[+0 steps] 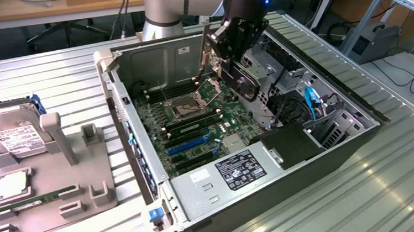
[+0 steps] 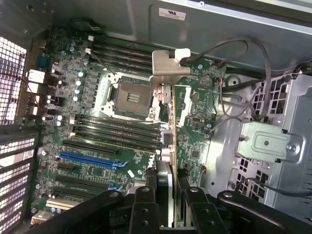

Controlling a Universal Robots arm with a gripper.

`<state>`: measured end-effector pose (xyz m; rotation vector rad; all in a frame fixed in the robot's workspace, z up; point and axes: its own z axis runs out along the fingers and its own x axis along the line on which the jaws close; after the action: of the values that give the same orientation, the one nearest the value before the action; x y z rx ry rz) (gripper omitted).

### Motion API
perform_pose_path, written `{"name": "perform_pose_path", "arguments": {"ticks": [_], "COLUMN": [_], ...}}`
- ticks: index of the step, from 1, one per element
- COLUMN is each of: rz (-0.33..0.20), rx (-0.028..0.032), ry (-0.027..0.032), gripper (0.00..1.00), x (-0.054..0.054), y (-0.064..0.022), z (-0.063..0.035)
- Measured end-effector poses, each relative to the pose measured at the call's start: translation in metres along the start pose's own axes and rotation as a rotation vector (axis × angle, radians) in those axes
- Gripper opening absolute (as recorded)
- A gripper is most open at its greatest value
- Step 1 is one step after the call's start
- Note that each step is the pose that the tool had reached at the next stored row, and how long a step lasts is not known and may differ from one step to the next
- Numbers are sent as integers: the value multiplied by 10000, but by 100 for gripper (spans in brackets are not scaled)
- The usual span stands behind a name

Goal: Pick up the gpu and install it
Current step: 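Insert the gpu into the slot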

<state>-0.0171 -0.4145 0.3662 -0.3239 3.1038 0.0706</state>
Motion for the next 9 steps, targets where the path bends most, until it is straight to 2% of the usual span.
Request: {"name": "perform_pose_path", "arguments": {"ticks": [9], "rz": [-281], "rx": [-7], "ry": [11], "gripper": [27], "x": [0], "y": [0], "z": [0]}}
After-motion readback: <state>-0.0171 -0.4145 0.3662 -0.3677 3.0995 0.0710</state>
